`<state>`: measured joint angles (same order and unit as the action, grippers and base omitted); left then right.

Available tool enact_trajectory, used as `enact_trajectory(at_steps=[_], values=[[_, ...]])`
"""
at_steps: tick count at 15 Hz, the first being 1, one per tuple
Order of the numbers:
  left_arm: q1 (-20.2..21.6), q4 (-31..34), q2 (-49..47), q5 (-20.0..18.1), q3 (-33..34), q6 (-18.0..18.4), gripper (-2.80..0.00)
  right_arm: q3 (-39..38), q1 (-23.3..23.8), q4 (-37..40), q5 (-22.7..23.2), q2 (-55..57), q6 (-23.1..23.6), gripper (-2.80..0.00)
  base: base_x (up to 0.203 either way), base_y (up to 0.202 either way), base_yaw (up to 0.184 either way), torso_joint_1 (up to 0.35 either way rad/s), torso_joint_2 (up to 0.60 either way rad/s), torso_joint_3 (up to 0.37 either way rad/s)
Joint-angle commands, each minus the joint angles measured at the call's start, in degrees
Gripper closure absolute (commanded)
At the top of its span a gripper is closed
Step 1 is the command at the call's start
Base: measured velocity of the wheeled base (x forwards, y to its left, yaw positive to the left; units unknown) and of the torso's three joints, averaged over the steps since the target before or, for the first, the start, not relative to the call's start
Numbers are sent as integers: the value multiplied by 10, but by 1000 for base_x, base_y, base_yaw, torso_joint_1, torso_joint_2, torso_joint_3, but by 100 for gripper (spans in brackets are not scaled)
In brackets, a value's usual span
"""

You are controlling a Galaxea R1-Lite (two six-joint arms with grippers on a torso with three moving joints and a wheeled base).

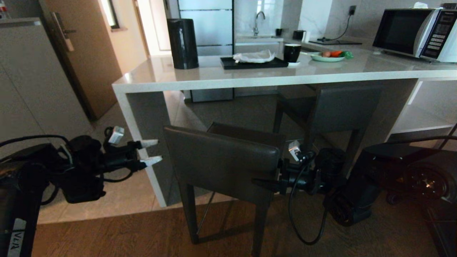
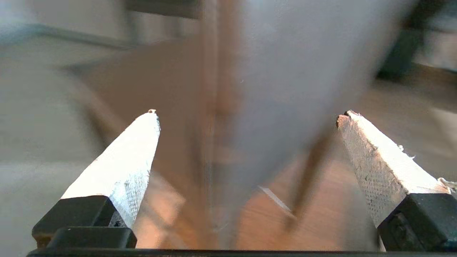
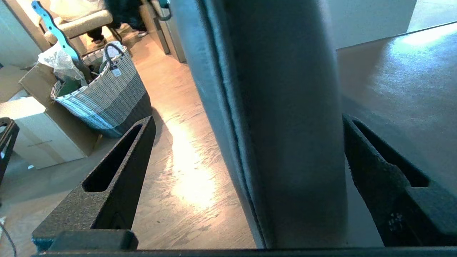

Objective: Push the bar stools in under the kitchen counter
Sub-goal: Pull the gray chair out from under the dining table

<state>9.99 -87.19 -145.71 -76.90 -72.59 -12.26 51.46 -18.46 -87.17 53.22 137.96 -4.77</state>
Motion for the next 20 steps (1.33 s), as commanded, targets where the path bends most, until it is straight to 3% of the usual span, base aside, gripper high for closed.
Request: enact_trajectory(at_steps=[1, 5, 10, 12, 15, 20], values=[[-7, -5, -49, -76, -57, -32, -280, 0, 0, -5, 4, 0, 0, -280, 0, 0, 0, 0, 0, 0], [-32, -5, -113, -83, -164, -71, -280, 2, -4, -5, 7, -12, -1, -280, 0, 0, 0, 0, 0, 0], [-45, -5, -155, -79, -283, -148, -280, -2, -6, -5, 8, -1, 1, -280, 0, 0, 0, 0, 0, 0], [-46, -5, -139, -82, -260, -134, -280, 0, -7, -5, 8, 1, 0, -280, 0, 0, 0, 0, 0, 0], [-51, -5, -82, -84, -140, -102, -280, -1, -6, -5, 8, 8, 1, -280, 0, 0, 0, 0, 0, 0], [-94, -5, -6, -86, 6, -21, -280, -3, -6, -5, 7, 5, 2, -280, 0, 0, 0, 0, 0, 0]])
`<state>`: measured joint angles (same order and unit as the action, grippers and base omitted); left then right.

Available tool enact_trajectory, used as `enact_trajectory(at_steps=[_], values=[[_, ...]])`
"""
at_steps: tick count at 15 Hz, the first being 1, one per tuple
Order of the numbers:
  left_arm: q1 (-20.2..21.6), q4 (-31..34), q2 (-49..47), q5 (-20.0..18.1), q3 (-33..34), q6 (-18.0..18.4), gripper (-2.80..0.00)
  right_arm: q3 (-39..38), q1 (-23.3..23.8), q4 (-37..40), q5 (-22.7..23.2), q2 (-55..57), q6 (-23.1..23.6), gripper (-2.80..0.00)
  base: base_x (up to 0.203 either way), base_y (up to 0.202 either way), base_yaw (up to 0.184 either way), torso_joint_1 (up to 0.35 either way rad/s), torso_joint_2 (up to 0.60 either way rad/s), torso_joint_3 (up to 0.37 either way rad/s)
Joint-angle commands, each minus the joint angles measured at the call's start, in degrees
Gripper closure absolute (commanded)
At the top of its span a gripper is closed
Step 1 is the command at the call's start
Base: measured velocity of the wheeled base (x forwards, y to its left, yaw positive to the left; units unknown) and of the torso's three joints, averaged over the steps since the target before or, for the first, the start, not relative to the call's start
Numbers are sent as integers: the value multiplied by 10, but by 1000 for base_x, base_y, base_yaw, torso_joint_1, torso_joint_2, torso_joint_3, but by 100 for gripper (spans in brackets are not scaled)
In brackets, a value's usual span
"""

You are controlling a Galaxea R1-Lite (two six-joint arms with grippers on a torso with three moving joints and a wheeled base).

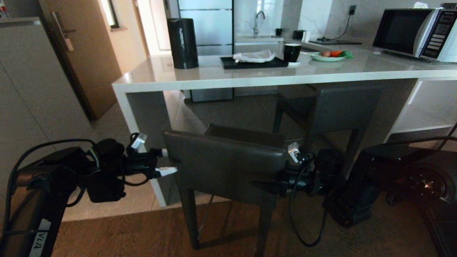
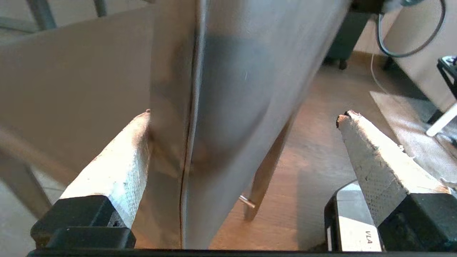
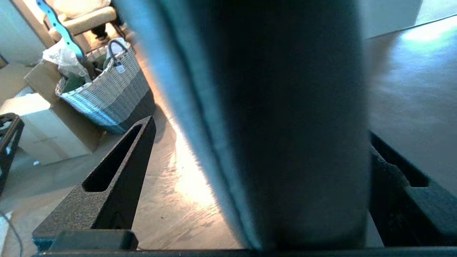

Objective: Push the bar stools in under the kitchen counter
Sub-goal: Pull the gray chair out from under the dining table

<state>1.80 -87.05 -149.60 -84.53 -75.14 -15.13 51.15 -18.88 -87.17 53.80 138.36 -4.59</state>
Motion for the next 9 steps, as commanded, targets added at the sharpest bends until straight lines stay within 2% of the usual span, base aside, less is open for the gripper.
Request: enact_trajectory(at_steps=[1, 5, 6, 9], values=[[-17, -6, 39, -10, 49, 25, -280, 0, -2, -5, 1, 1, 0, -280, 0, 0, 0, 0, 0, 0], [-32, -6, 82, -24, 168, 76, -280, 2, -2, -5, 1, 5, -1, -280, 0, 0, 0, 0, 0, 0], [-37, -6, 89, -29, 190, 97, -280, 1, -2, -5, 1, 5, -1, -280, 0, 0, 0, 0, 0, 0], [-31, -6, 112, -31, 242, 129, -280, 2, -2, -5, 1, 6, -1, -280, 0, 0, 0, 0, 0, 0]])
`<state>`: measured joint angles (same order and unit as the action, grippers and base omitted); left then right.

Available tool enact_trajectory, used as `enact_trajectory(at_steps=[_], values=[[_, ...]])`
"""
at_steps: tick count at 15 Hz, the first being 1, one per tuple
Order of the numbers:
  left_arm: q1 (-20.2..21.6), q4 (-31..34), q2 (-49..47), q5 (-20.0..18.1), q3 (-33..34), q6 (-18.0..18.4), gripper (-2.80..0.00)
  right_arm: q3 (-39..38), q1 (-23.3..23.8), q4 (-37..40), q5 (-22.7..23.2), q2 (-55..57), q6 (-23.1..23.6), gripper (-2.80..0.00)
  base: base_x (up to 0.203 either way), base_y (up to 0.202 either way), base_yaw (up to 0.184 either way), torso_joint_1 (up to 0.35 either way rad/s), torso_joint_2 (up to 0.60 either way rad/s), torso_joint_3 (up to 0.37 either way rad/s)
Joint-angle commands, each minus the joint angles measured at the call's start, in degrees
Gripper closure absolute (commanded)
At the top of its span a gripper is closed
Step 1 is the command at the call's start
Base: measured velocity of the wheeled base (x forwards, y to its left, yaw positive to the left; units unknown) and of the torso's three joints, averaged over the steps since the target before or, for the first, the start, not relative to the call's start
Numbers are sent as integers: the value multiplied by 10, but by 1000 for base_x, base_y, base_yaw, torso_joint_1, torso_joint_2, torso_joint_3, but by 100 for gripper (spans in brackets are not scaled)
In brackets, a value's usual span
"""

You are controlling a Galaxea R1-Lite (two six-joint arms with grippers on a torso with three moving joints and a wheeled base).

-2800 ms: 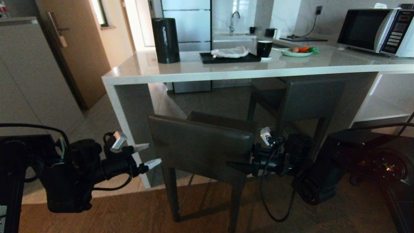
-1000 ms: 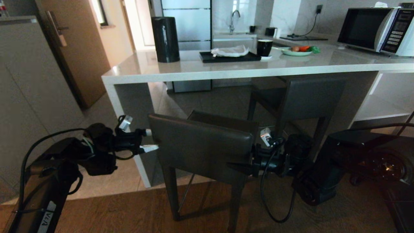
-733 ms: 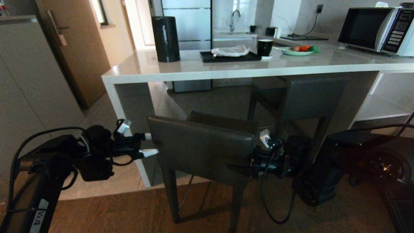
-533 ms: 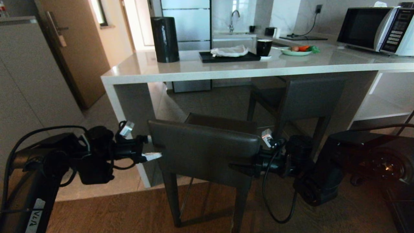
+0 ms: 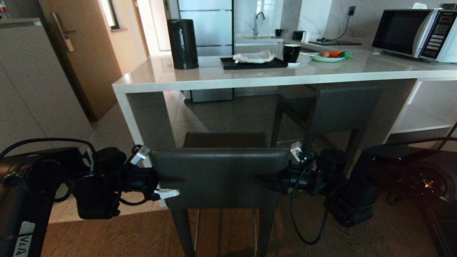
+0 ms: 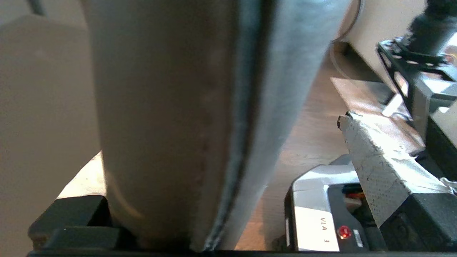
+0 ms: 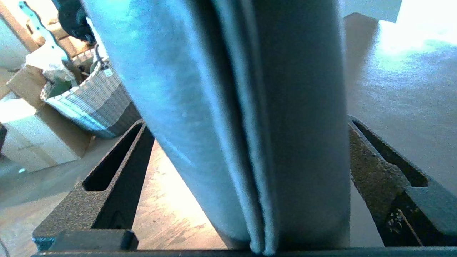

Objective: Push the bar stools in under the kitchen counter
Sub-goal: Pull the gray chair out from under the dining table

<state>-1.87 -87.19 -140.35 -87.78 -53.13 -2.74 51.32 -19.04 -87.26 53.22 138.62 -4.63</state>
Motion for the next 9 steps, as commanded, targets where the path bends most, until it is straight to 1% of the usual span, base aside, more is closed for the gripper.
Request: enact_trajectory(at_steps=[1, 3, 6, 7, 9], values=[[16, -5, 24, 8, 31, 15, -280, 0, 0, -4, 6, 5, 0, -280, 0, 0, 0, 0, 0, 0], [36, -5, 26, 30, 38, 26, -280, -3, -2, -4, 6, 5, 1, -280, 0, 0, 0, 0, 0, 0], [67, -5, 33, 45, 26, 24, -280, -12, -4, -4, 7, -2, 1, -280, 0, 0, 0, 0, 0, 0], [77, -5, 40, 46, 33, 23, -280, -14, -4, -4, 7, -3, 2, -280, 0, 0, 0, 0, 0, 0], [85, -5, 54, 46, 66, 25, -280, -14, -10, -4, 7, -3, 2, -280, 0, 0, 0, 0, 0, 0]])
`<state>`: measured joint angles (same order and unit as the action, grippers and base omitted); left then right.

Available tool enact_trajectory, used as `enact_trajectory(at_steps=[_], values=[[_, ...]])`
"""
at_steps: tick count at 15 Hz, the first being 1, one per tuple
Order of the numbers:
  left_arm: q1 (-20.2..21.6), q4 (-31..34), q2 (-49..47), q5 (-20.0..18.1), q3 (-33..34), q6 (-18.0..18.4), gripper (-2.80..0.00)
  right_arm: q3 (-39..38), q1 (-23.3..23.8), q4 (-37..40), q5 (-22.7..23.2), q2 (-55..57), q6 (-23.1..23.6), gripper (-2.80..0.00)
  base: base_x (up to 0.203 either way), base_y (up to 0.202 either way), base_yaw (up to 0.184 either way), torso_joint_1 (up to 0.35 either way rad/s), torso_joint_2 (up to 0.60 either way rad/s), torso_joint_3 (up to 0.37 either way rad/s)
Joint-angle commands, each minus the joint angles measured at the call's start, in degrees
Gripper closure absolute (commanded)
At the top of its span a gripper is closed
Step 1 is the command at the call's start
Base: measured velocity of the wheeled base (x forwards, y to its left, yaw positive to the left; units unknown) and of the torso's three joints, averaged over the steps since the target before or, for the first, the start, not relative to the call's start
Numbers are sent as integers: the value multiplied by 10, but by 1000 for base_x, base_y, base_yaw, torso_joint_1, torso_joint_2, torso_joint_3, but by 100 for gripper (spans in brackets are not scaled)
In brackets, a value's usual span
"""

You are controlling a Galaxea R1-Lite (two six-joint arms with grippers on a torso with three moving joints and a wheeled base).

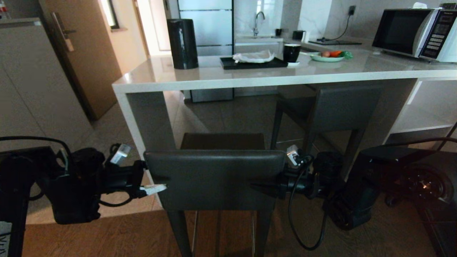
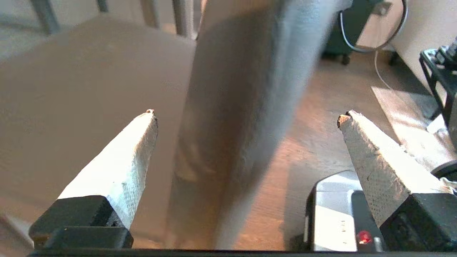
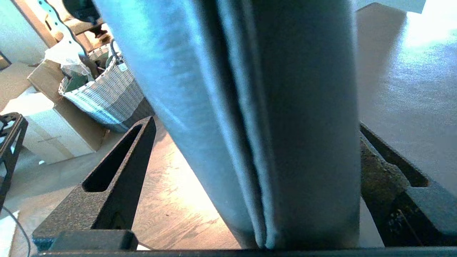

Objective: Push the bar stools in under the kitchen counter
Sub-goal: Pull the gray chair out from under the dining table

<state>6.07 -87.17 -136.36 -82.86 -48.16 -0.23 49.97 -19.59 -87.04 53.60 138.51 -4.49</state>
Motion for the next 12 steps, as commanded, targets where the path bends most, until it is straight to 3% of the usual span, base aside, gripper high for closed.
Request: enact_trajectory(at_steps=[1, 4, 7, 8, 10, 11, 12], values=[[7, -5, 23, -1, 29, 1, -280, 0, -8, -6, 3, -2, 0, -280, 0, 0, 0, 0, 0, 0], [1, -5, 37, 43, 46, 1, -280, 0, -10, -6, 2, -4, 0, -280, 0, 0, 0, 0, 0, 0], [-28, -5, 31, 59, 52, 8, -280, 0, -7, -6, 2, -6, -1, -280, 0, 0, 0, 0, 0, 0], [-42, -5, 32, 93, 57, 11, -280, 0, -5, -6, 2, -7, -1, -280, 0, 0, 0, 0, 0, 0], [-72, -5, 30, 196, 62, 12, -280, 0, -4, -6, 2, -5, -2, -280, 0, 0, 0, 0, 0, 0], [-83, -5, 25, 223, 61, 12, -280, 0, -4, -6, 2, -4, -2, -280, 0, 0, 0, 0, 0, 0], [-84, -5, 20, 224, 58, 13, -280, 0, -4, -6, 2, -3, -2, -280, 0, 0, 0, 0, 0, 0]])
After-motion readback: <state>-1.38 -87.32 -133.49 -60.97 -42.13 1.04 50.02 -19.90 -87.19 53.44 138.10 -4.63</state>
